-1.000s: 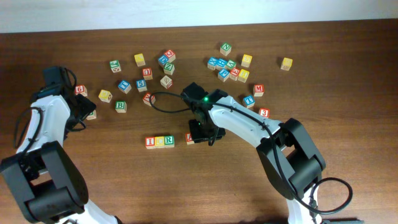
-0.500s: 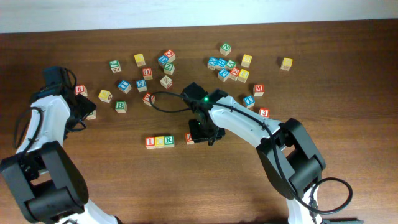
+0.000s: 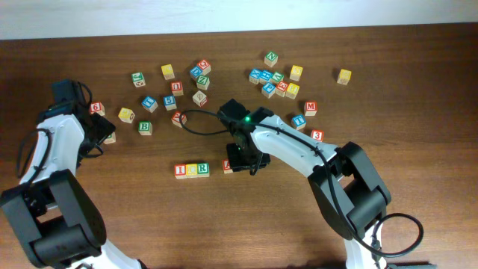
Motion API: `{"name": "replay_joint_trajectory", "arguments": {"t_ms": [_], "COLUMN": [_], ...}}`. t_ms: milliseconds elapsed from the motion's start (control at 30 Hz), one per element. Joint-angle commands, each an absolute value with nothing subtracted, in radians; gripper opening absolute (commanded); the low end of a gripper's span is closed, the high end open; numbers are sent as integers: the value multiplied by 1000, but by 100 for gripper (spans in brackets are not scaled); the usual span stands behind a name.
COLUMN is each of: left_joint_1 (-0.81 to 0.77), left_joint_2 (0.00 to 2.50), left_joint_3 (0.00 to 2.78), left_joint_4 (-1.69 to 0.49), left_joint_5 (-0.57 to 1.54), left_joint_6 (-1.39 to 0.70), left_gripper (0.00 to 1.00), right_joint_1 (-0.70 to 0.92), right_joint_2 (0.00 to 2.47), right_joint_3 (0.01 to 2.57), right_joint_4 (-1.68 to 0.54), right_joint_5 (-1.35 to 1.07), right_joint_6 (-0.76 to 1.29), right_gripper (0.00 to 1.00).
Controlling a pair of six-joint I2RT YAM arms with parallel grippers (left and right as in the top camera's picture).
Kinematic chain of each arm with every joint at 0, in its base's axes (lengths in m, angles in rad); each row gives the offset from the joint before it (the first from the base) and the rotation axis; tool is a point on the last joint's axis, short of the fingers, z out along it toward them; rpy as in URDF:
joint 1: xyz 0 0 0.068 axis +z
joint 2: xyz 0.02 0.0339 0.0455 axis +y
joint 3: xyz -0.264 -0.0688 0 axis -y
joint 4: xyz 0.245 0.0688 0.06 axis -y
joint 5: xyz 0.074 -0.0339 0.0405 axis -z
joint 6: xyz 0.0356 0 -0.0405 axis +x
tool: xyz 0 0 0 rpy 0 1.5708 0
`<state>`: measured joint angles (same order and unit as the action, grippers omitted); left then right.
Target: Spell out ICRA
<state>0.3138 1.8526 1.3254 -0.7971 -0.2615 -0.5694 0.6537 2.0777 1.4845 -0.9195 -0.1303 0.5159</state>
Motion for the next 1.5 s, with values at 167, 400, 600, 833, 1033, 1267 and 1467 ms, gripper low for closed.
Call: {"name": "replay_joint_trajectory", "arguments": {"t_ms": [167, 400, 600, 833, 1033, 1267, 1467], "left_joint_1": [315, 315, 315, 315, 315, 315, 315], "left_joint_2": [1831, 1831, 1831, 1831, 1831, 1831, 1831], "left_joint_3": [1322, 1322, 1322, 1322, 1322, 1322, 1322], "left_joint_4": [-798, -798, -798, -798, -798, -798, -798], "left_joint_5": [-265, -265, -265, -265, -265, -265, -265], "left_joint_6": [-572, -572, -572, -572, -572, -572, -572], "left_gripper": [99, 99, 99, 100, 99, 99, 99], "right_joint_1": [656, 656, 662, 681, 680, 680, 681], "right_joint_2": [2071, 2071, 2071, 2071, 2071, 2071, 2071], "right_joint_3": [1479, 1479, 1479, 1479, 1479, 1479, 1479], "right_joint_4": [-920, -901, -902, -901, -900, -892, -869], "right_joint_5": [-147, -147, -148, -147, -146, -93, -97], "right_joint_6": [518, 518, 518, 517, 517, 513, 514], "right_gripper": [43, 43, 43, 43, 43, 44, 43]}}
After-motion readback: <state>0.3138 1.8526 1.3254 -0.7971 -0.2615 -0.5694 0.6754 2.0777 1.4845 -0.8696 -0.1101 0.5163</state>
